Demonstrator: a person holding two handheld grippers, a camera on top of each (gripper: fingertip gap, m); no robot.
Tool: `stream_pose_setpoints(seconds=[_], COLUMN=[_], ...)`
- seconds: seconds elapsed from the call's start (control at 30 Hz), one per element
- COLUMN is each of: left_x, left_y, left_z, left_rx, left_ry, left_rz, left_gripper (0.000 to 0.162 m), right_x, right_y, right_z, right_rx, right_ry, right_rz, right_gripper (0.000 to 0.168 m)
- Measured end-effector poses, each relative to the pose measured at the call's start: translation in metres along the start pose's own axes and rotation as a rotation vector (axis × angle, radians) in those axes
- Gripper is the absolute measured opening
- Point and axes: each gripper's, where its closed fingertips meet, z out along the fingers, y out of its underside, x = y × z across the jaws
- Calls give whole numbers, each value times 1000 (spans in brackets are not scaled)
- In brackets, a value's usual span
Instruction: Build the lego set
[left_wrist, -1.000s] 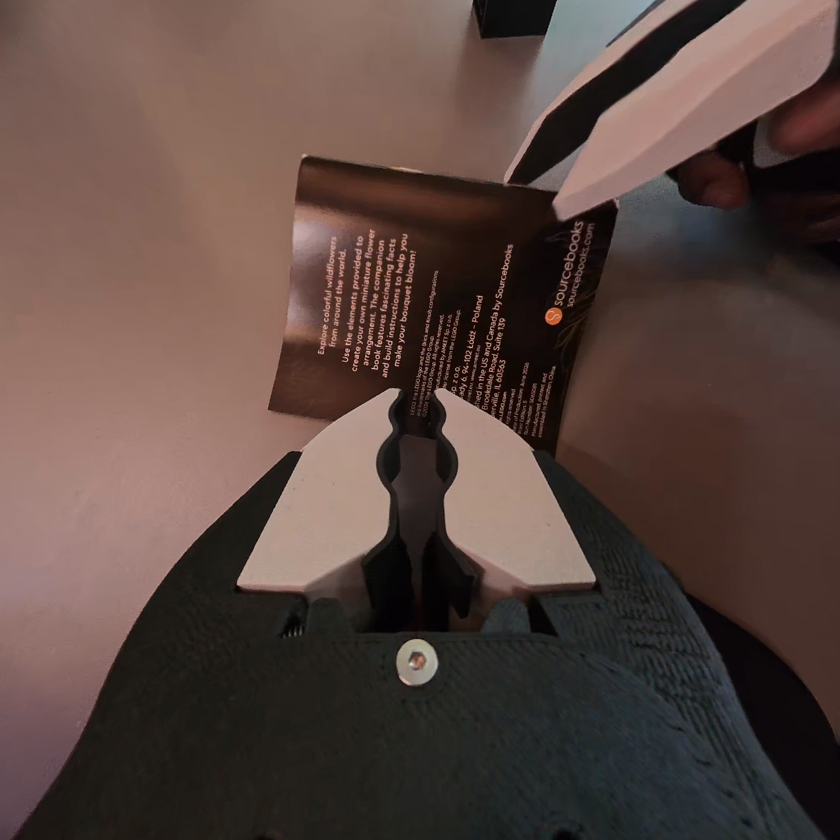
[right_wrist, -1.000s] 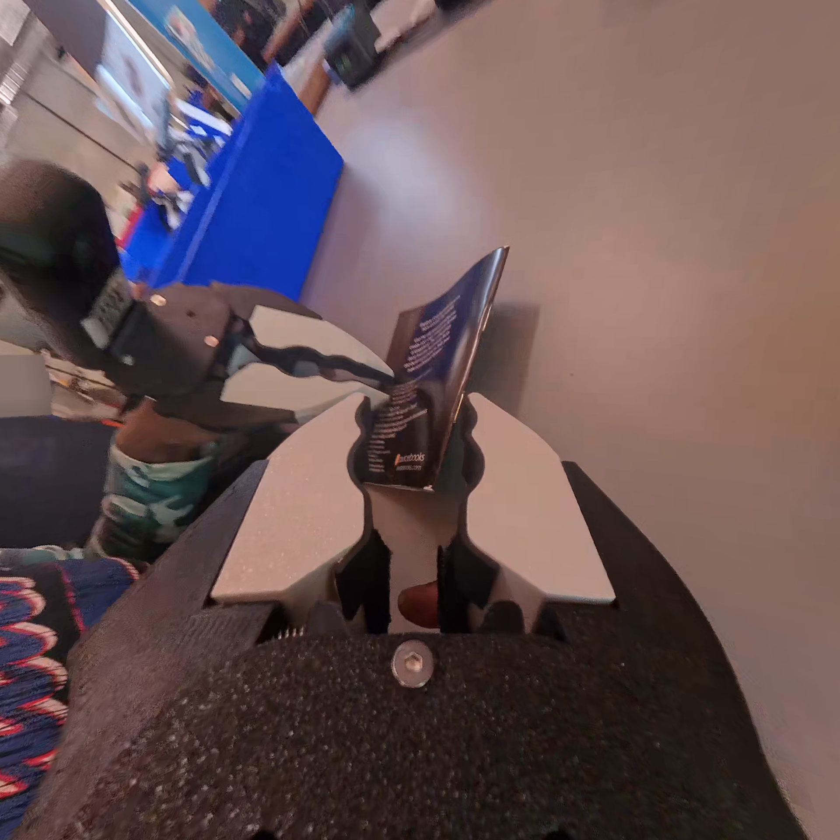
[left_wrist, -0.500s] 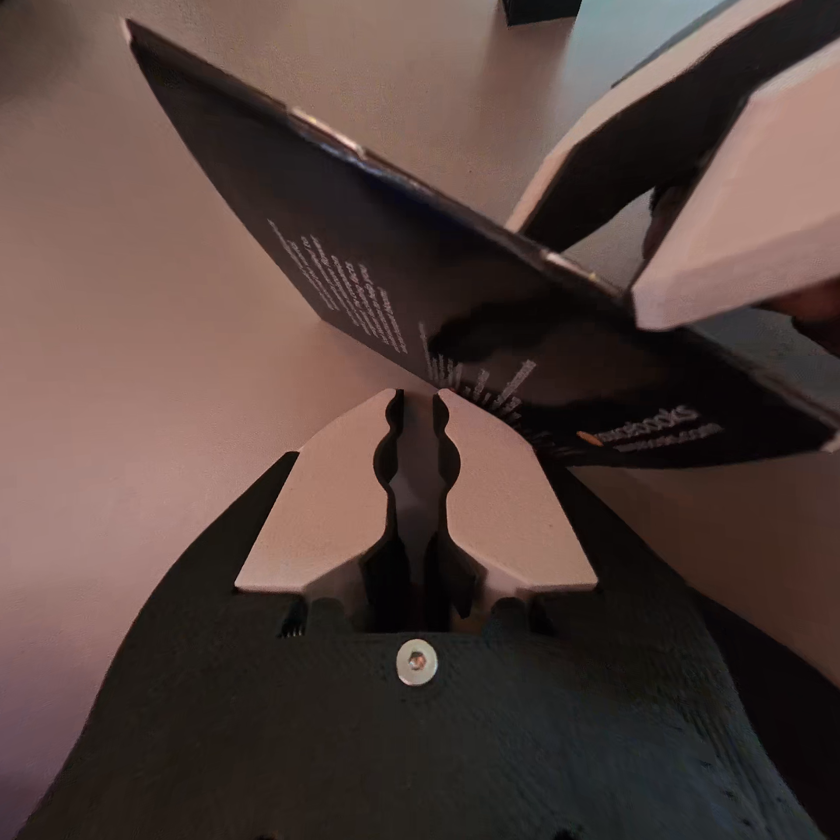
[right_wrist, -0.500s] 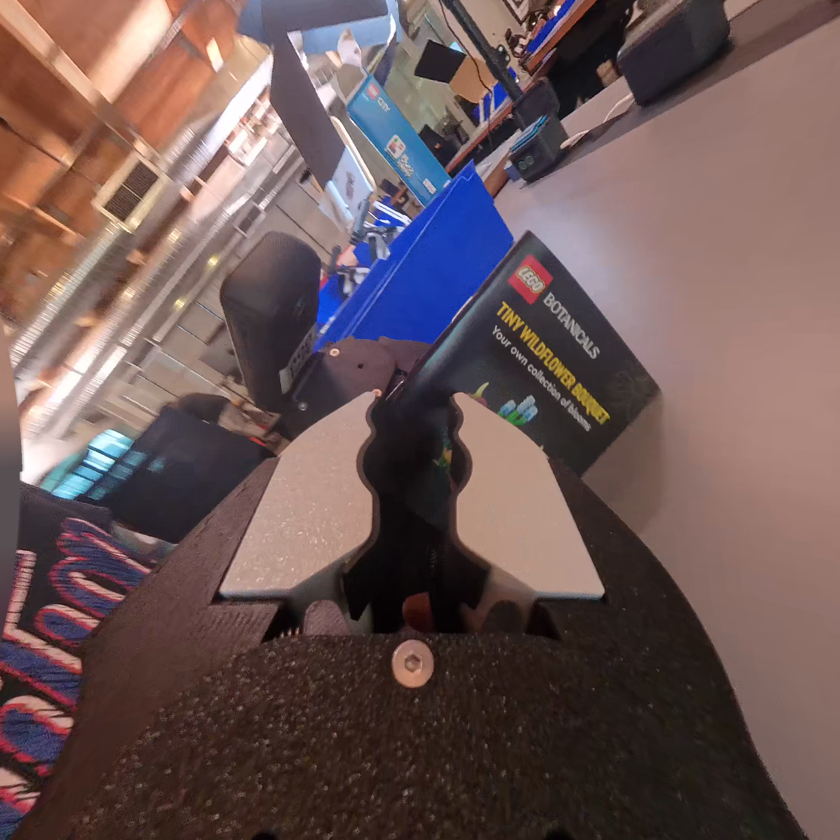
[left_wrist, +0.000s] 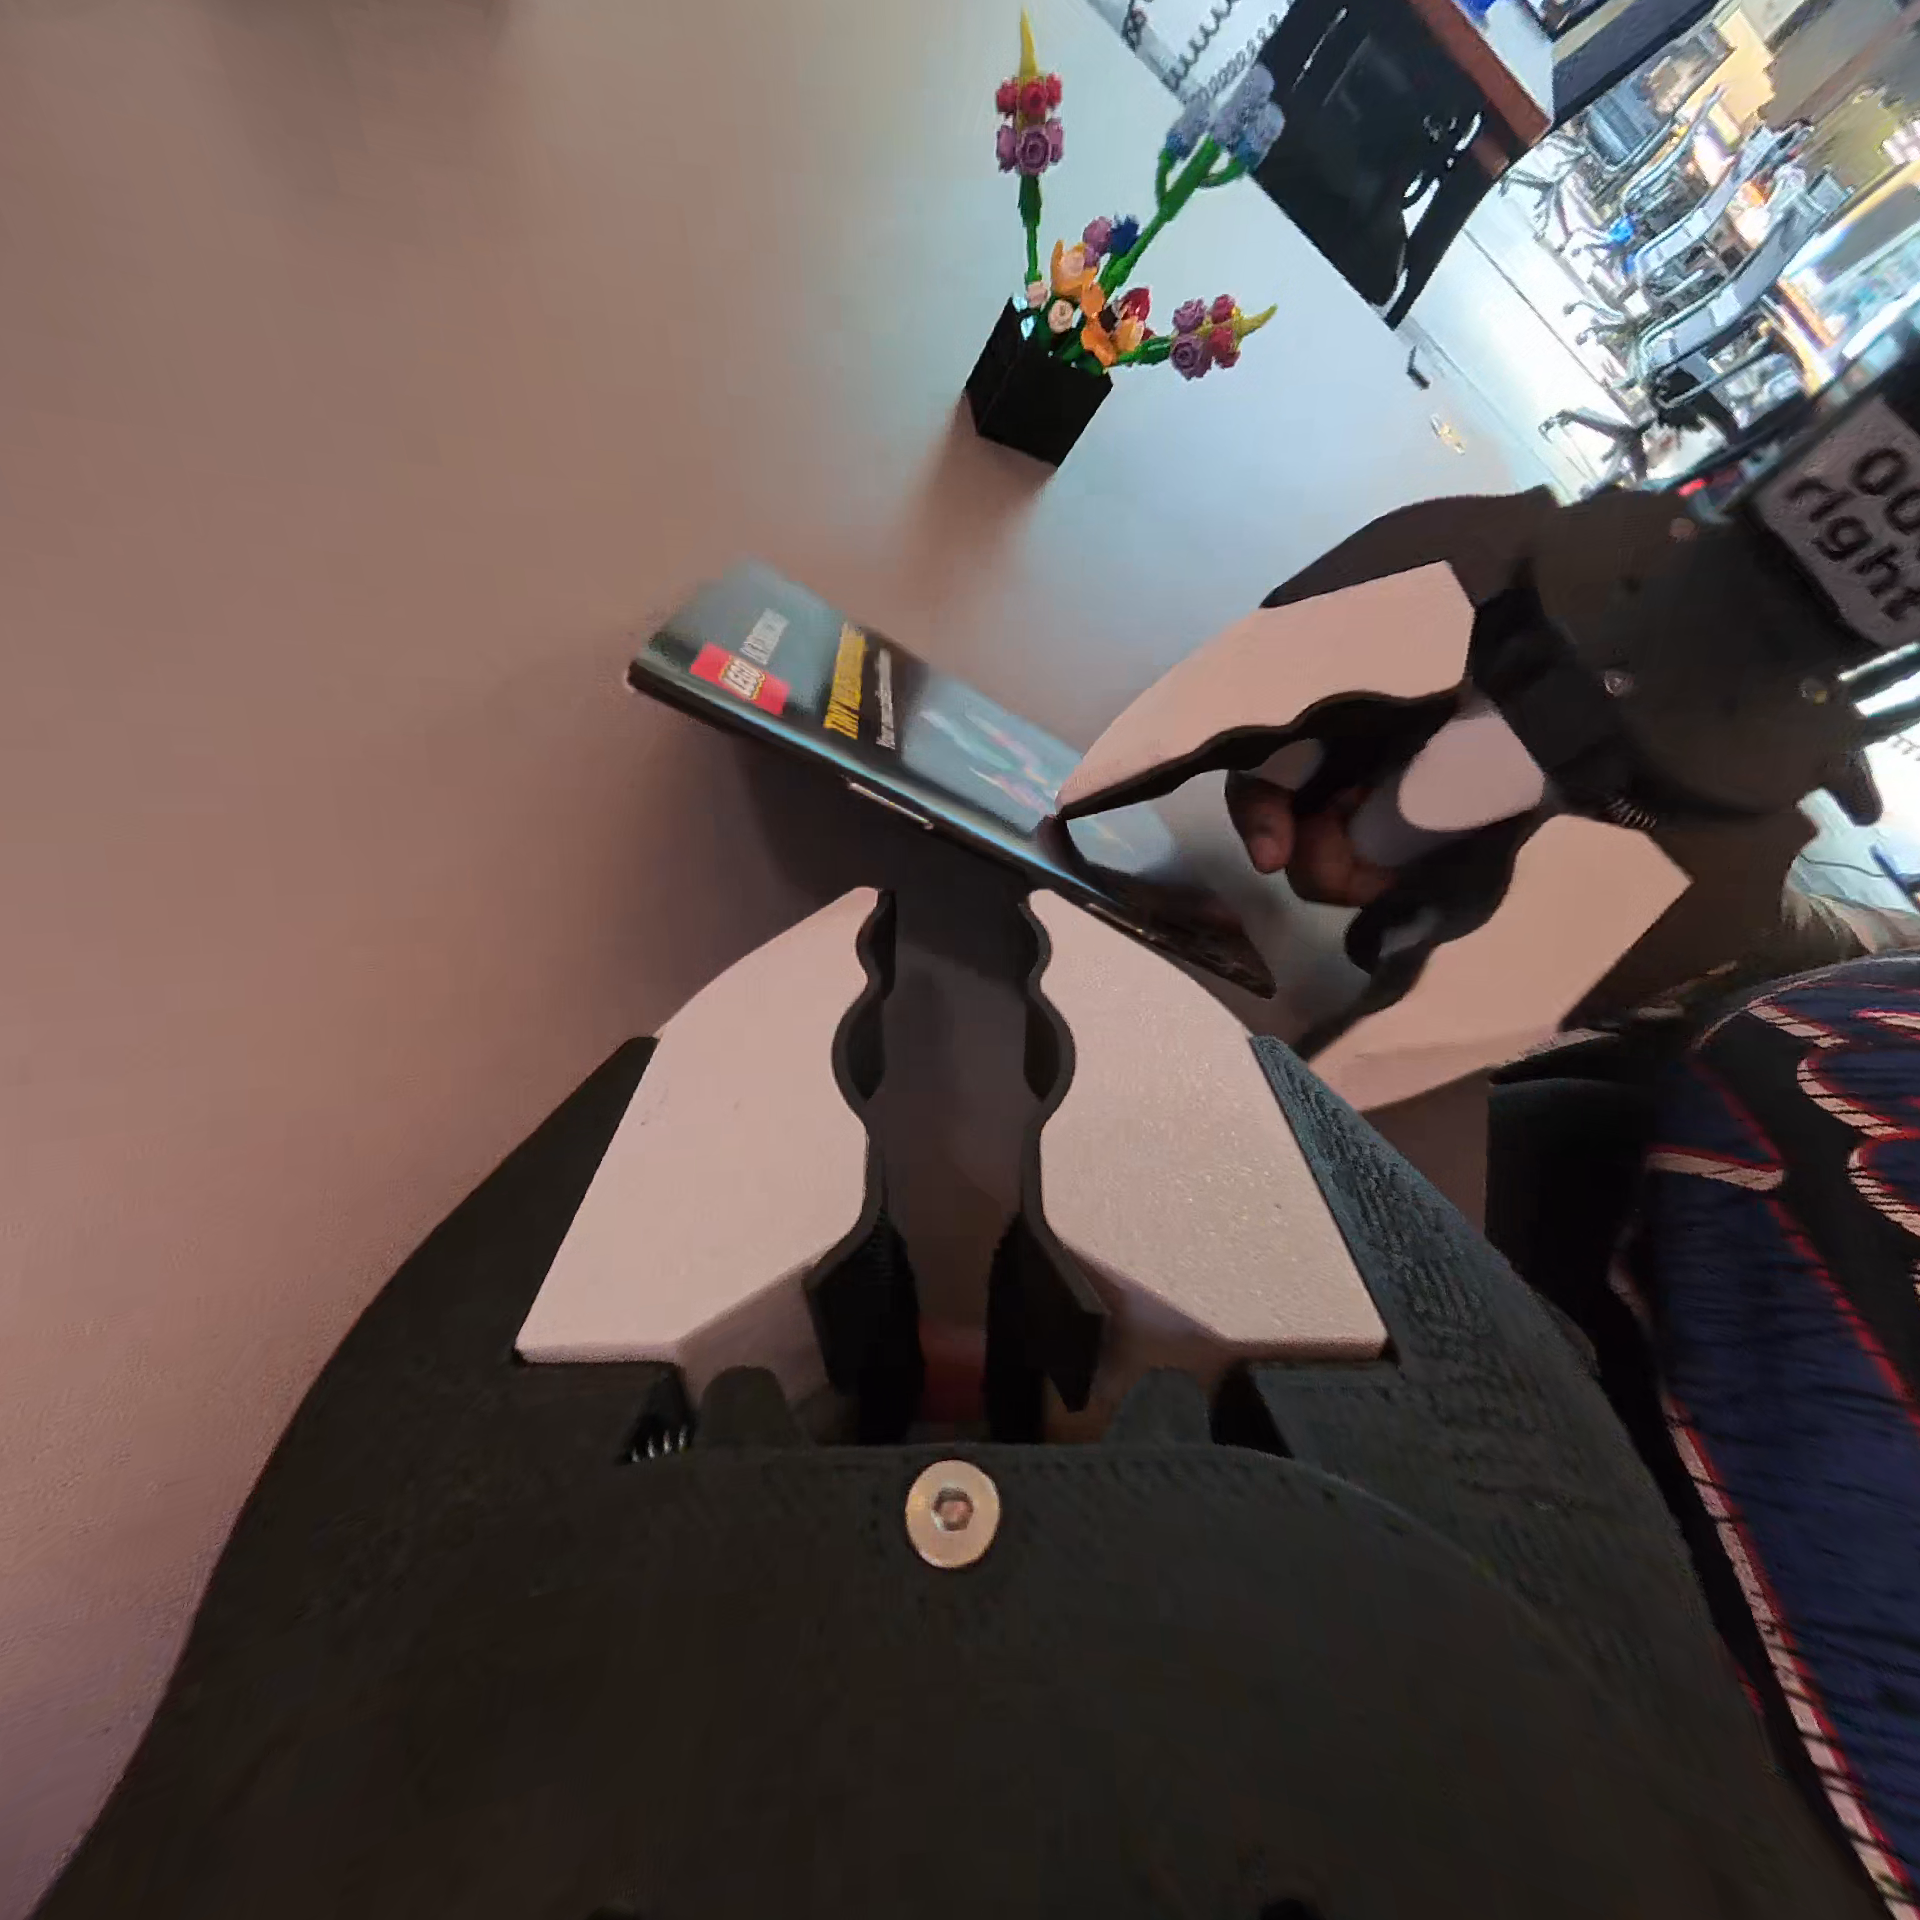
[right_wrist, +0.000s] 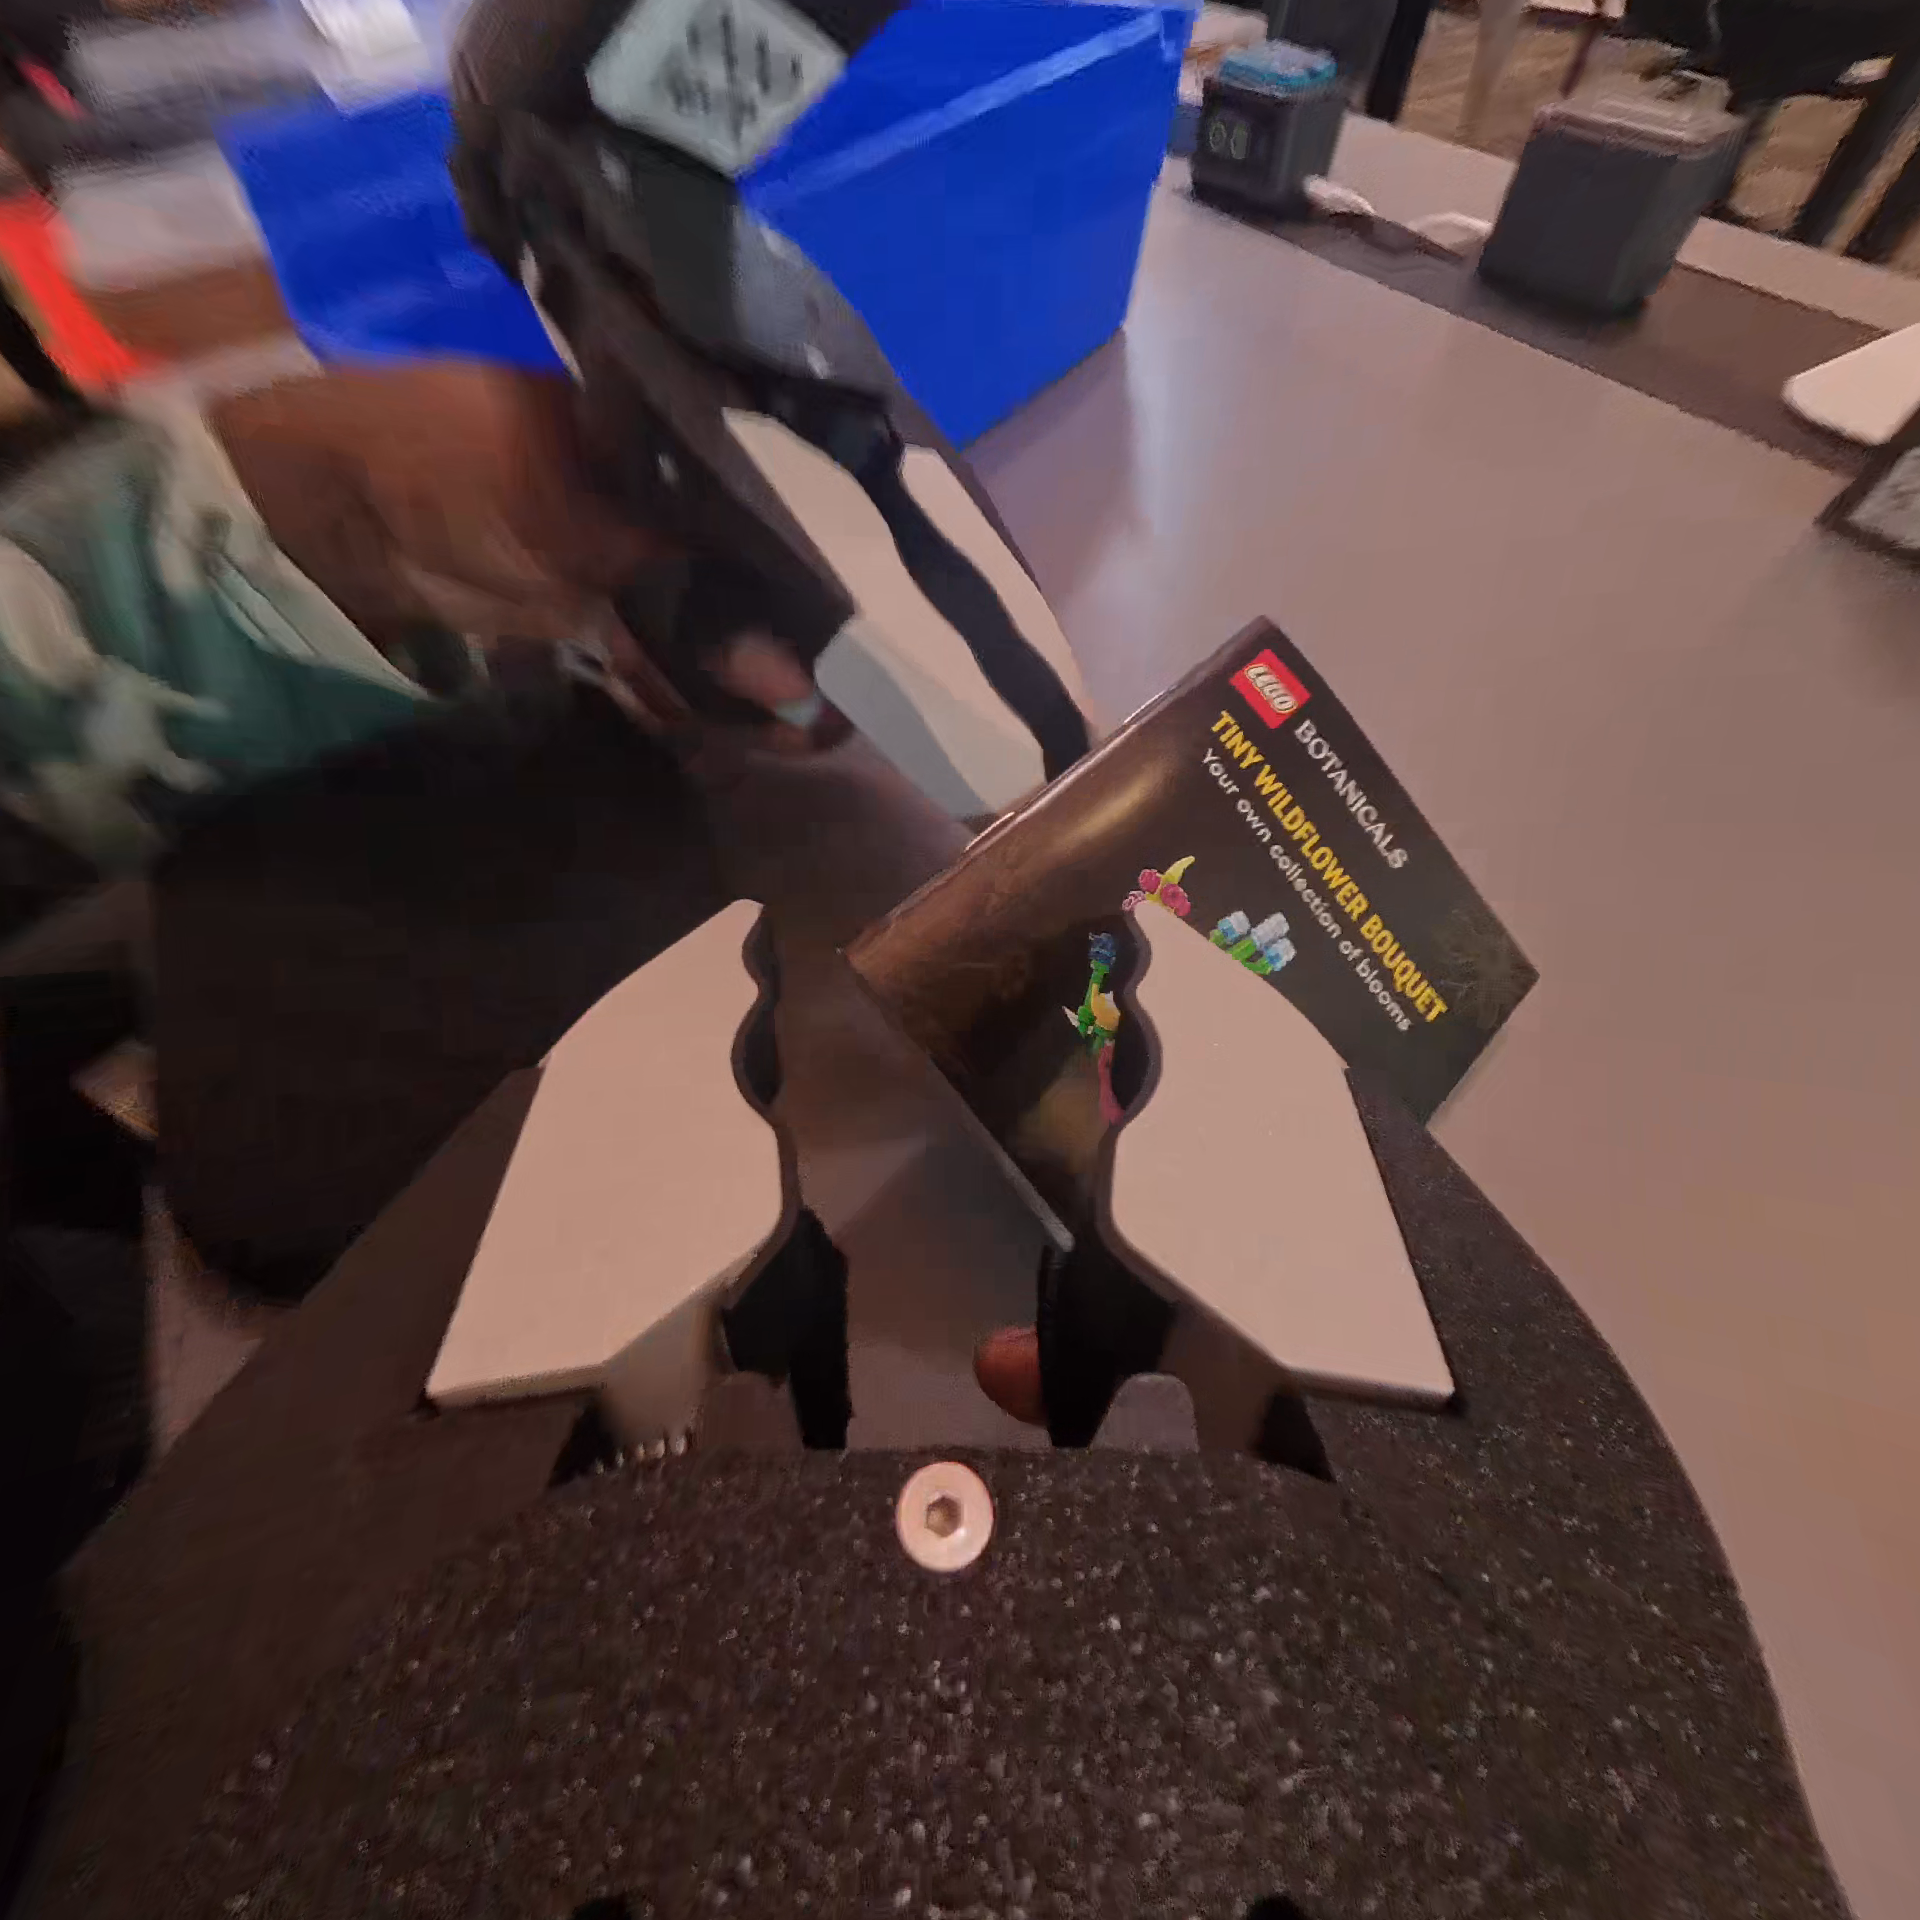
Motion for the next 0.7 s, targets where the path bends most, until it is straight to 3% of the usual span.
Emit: stream_pose_setpoints(seconds=[0.1,0.17,0.3,0.4,0.47,0.53,0.63,0.7], left_x=[-1,7,0,-13,-17,-17,-16,-17], left_y=[3,2,0,-3,-4,-5,0,4], left_z=[2,5,7,6,8,14,26,32], left_rx=[-30,-35,-38,-19,-24,-55,-153,-198], left_ry=[3,40,-22,-127,-198,-253,-309,-324], left_rz=[-13,-9,-22,-25,17,107,247,291], left_gripper=[22,22,28,37,41,40,40,40], right_x=[14,20,24,25,42,63,89,93], right_y=[17,21,18,1,-11,-13,11,33], right_z=[3,3,3,-8,-25,-42,-55,-52], right_rx=[-160,-218,-260,-187,-140,-121,-148,-181], right_ry=[158,249,329,305,329,326,268,196], right_rz=[-187,-332,-460,-364,-234,-41,288,437], right_gripper=[45,3,0,13,48,68,71,63])
